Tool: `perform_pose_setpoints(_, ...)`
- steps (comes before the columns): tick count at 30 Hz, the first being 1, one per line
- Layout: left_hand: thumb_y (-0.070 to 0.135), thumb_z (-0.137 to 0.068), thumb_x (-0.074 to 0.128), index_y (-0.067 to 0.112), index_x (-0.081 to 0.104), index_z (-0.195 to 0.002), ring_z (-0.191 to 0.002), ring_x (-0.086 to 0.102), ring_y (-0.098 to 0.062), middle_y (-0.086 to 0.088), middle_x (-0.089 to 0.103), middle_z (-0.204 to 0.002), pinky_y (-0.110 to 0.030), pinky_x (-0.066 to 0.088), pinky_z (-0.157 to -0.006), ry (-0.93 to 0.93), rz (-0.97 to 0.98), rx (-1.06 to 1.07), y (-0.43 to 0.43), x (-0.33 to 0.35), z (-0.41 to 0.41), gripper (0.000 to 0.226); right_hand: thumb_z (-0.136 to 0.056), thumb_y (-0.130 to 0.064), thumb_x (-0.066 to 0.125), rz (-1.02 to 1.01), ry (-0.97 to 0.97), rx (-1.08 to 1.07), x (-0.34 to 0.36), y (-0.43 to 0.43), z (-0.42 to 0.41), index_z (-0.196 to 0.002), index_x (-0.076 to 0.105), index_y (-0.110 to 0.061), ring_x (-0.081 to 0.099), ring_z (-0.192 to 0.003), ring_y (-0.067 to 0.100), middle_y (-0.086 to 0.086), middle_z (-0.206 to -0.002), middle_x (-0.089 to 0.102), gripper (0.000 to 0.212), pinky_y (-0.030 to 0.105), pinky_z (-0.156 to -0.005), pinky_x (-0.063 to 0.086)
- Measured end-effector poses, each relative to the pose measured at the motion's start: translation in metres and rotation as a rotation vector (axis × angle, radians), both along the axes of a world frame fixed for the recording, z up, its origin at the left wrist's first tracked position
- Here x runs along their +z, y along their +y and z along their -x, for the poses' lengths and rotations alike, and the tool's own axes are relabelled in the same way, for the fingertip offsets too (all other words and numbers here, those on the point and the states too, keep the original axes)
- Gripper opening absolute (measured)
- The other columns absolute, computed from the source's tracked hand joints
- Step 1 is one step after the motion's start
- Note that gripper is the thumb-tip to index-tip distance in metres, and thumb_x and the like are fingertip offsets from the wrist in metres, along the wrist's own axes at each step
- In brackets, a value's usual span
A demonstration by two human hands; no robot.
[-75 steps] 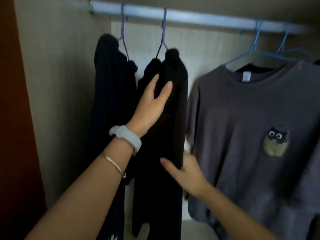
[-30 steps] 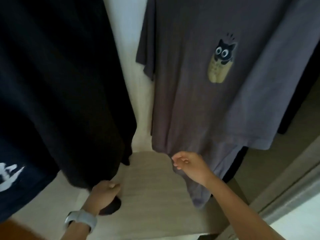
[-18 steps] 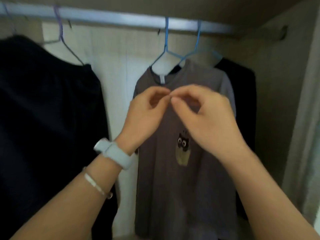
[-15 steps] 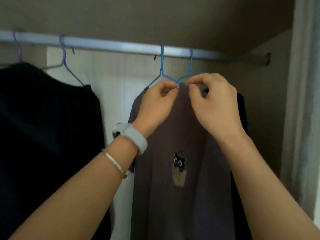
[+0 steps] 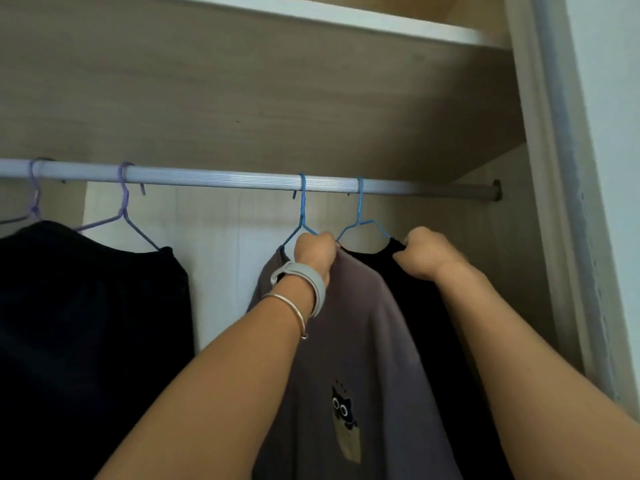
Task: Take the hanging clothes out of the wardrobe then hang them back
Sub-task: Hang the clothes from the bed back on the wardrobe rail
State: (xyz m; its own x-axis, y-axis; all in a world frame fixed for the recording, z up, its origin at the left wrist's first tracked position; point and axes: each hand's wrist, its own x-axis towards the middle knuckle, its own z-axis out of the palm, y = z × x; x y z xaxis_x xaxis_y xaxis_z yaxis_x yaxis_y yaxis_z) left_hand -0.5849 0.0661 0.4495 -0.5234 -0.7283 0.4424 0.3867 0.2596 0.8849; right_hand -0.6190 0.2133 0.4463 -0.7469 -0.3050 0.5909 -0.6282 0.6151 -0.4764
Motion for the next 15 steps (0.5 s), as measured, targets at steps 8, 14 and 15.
perform_pose_setpoints(8, 0.001, -0.081, 0.046, 0.002, 0.052, -0.068, -0.069, 0.047, -0.027, -0.011, 0.048, -0.064, -0.036, 0.041, -0.074, -0.01, 0.046, 0.171, -0.085, 0.012, -0.078, 0.015, -0.09, -0.021, 0.05, 0.272, 0.002, 0.355, -0.01, -0.066, -0.046, -0.05, 0.044, -0.009, 0.049, -0.07, 0.026, 0.012, -0.066, 0.051, 0.041, 0.03, -0.053, 0.03)
perform_pose_setpoints(14, -0.003, -0.082, 0.041, 0.003, 0.047, -0.061, -0.034, 0.036, -0.02, -0.008, 0.038, -0.044, -0.026, 0.029, -0.055, -0.031, 0.011, 0.177, -0.126, 0.019, -0.14, 0.023, -0.09, -0.018, 0.044, 0.337, -0.09, 0.553, -0.005, -0.127, -0.097, -0.05, 0.034, -0.013, 0.035, -0.048, 0.02, 0.003, -0.054, 0.037, 0.041, 0.028, -0.047, 0.026)
perform_pose_setpoints(15, -0.003, -0.083, 0.041, 0.004, 0.046, -0.06, -0.032, 0.036, -0.02, -0.009, 0.036, -0.047, -0.026, 0.029, -0.054, -0.041, 0.014, 0.184, -0.13, 0.019, -0.148, 0.024, -0.09, -0.016, 0.043, 0.346, -0.11, 0.571, -0.004, -0.136, -0.104, -0.051, 0.032, -0.013, 0.033, -0.048, 0.019, 0.003, -0.054, 0.035, 0.041, 0.028, -0.047, 0.025)
